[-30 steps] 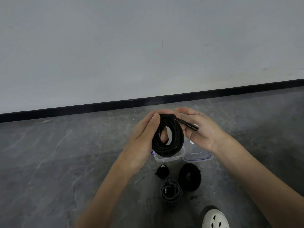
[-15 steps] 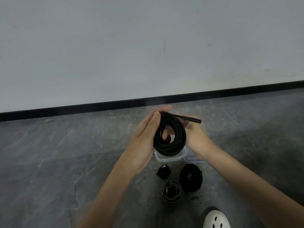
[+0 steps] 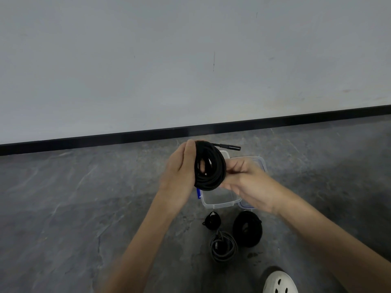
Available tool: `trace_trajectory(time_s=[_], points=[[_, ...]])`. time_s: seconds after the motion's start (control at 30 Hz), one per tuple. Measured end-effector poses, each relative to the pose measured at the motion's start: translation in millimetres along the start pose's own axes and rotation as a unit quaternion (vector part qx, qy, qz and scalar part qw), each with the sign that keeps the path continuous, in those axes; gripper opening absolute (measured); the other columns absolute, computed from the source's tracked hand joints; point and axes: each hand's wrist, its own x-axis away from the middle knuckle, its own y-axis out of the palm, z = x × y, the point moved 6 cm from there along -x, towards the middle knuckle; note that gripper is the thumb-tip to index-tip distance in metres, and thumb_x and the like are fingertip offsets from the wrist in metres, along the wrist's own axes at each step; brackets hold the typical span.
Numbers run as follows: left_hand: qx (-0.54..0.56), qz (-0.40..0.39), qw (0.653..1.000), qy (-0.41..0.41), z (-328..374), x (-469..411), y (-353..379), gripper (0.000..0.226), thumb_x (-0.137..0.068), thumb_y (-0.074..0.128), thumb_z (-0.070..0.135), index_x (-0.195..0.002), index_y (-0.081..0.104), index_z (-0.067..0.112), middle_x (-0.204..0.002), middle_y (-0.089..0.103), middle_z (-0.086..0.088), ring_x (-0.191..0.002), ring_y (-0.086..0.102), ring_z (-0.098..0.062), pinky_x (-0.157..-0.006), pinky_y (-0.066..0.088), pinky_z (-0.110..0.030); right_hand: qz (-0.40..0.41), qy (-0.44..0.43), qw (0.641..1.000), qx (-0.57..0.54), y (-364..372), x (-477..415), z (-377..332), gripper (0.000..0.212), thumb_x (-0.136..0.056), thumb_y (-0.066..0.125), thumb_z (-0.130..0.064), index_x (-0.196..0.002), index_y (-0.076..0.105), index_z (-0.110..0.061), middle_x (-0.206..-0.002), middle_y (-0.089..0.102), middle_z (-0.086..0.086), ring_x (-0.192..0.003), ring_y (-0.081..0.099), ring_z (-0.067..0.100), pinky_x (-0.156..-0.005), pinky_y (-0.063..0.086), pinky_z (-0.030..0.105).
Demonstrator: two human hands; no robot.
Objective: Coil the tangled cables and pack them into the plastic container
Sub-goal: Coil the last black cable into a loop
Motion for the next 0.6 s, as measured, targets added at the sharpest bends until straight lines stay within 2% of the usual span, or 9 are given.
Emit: trace_trajectory(time_s=[0.07, 0.13, 0.2, 0.27, 0.33, 0.47, 0.5, 0.57, 0.6], points=[[-0.049, 0.008, 0.999, 0.012, 0.5, -0.7, -3.5, 0.042, -0.103, 0.032, 0.041, -0.075, 0.059, 0.029, -0.064, 0.059, 0.019, -0.065, 0.053, 0.001, -0.069, 0.038, -0.022, -0.010, 0.011, 1.000, -0.026, 1.2, 0.2, -0.4, 0.035, -0.086, 0.046, 0.021, -0.101, 0.069, -0.001, -0.101, 0.072, 0.012, -0.102, 0.067, 0.023, -0.089, 0.054, 0.029], [-0.091, 0.009, 0.995, 0.033, 3.6, 0.2, -5.7, 0.040, -0.105, 0.031, 0.036, -0.073, 0.055, 0.030, -0.062, 0.058, 0.015, -0.062, 0.053, 0.001, -0.062, 0.037, -0.012, -0.034, 0.044, 0.997, -0.060, 1.9, 0.8, 0.7, 0.033, -0.086, 0.043, 0.019, -0.103, 0.067, 0.003, -0.104, 0.070, 0.015, -0.105, 0.065, 0.027, -0.093, 0.054, 0.032], [-0.150, 0.000, 0.987, 0.057, 6.6, 1.6, -4.9, 0.035, -0.105, 0.031, 0.031, -0.082, 0.057, 0.022, -0.067, 0.059, 0.007, -0.063, 0.054, -0.003, -0.060, 0.039, -0.011, -0.067, 0.113, 0.983, -0.130, 4.6, 2.7, 4.4, 0.029, -0.081, 0.046, 0.006, -0.101, 0.067, 0.003, -0.105, 0.068, 0.017, -0.106, 0.061, 0.027, -0.099, 0.050, 0.034], [-0.207, -0.007, 0.975, 0.075, 7.1, 2.9, -2.3, 0.032, -0.105, 0.030, 0.029, -0.095, 0.058, 0.016, -0.073, 0.062, -0.001, -0.063, 0.057, -0.010, -0.060, 0.041, -0.013, -0.065, 0.167, 0.964, -0.194, 7.2, 3.9, 7.5, 0.028, -0.075, 0.049, -0.012, -0.092, 0.068, -0.002, -0.099, 0.067, 0.013, -0.101, 0.058, 0.025, -0.103, 0.042, 0.036], [-0.231, -0.008, 0.971, 0.068, 4.8, 2.1, -1.6, 0.033, -0.104, 0.028, 0.035, -0.097, 0.055, 0.017, -0.070, 0.061, -0.001, -0.060, 0.056, -0.009, -0.057, 0.040, -0.009, -0.043, 0.178, 0.964, -0.192, 7.4, 3.6, 9.5, 0.028, -0.072, 0.053, -0.021, -0.091, 0.066, -0.006, -0.097, 0.064, 0.011, -0.099, 0.055, 0.023, -0.106, 0.037, 0.037], [-0.259, -0.029, 0.963, 0.074, 3.5, 3.2, 3.1, 0.035, -0.102, 0.025, 0.040, -0.102, 0.052, 0.019, -0.069, 0.057, 0.003, -0.058, 0.054, -0.006, -0.052, 0.040, -0.008, 0.007, 0.176, 0.978, -0.115, 11.3, 4.9, 14.8, 0.018, -0.078, 0.058, -0.002, -0.094, 0.060, -0.008, -0.097, 0.062, 0.008, -0.091, 0.059, 0.017, -0.090, 0.047, 0.027], [-0.258, -0.037, 0.962, 0.081, 4.3, 4.6, 5.5, 0.034, -0.102, 0.025, 0.040, -0.103, 0.052, 0.019, -0.068, 0.056, 0.004, -0.056, 0.054, -0.005, -0.052, 0.040, -0.009, 0.018, 0.177, 0.979, -0.097, 12.3, 5.3, 15.4, 0.014, -0.080, 0.056, 0.002, -0.088, 0.061, -0.008, -0.090, 0.063, 0.006, -0.087, 0.060, 0.016, -0.088, 0.047, 0.025], [-0.257, -0.054, 0.961, 0.088, 3.9, 7.2, 10.8, 0.031, -0.102, 0.026, 0.040, -0.104, 0.050, 0.020, -0.065, 0.054, 0.007, -0.054, 0.055, 0.000, -0.051, 0.040, -0.008, 0.030, 0.188, 0.979, -0.076, 13.7, 5.9, 17.5, 0.022, -0.082, 0.053, 0.007, -0.072, 0.061, -0.011, -0.076, 0.062, 0.001, -0.080, 0.058, 0.013, -0.088, 0.046, 0.027], [-0.256, -0.059, 0.961, 0.086, 2.9, 7.5, 11.9, 0.029, -0.102, 0.026, 0.039, -0.102, 0.049, 0.021, -0.064, 0.053, 0.008, -0.056, 0.056, 0.005, -0.051, 0.040, -0.007, 0.034, 0.196, 0.977, -0.074, 13.8, 6.0, 18.9, 0.024, -0.082, 0.053, 0.008, -0.070, 0.060, -0.012, -0.074, 0.060, 0.000, -0.081, 0.057, 0.014, -0.091, 0.044, 0.029]])
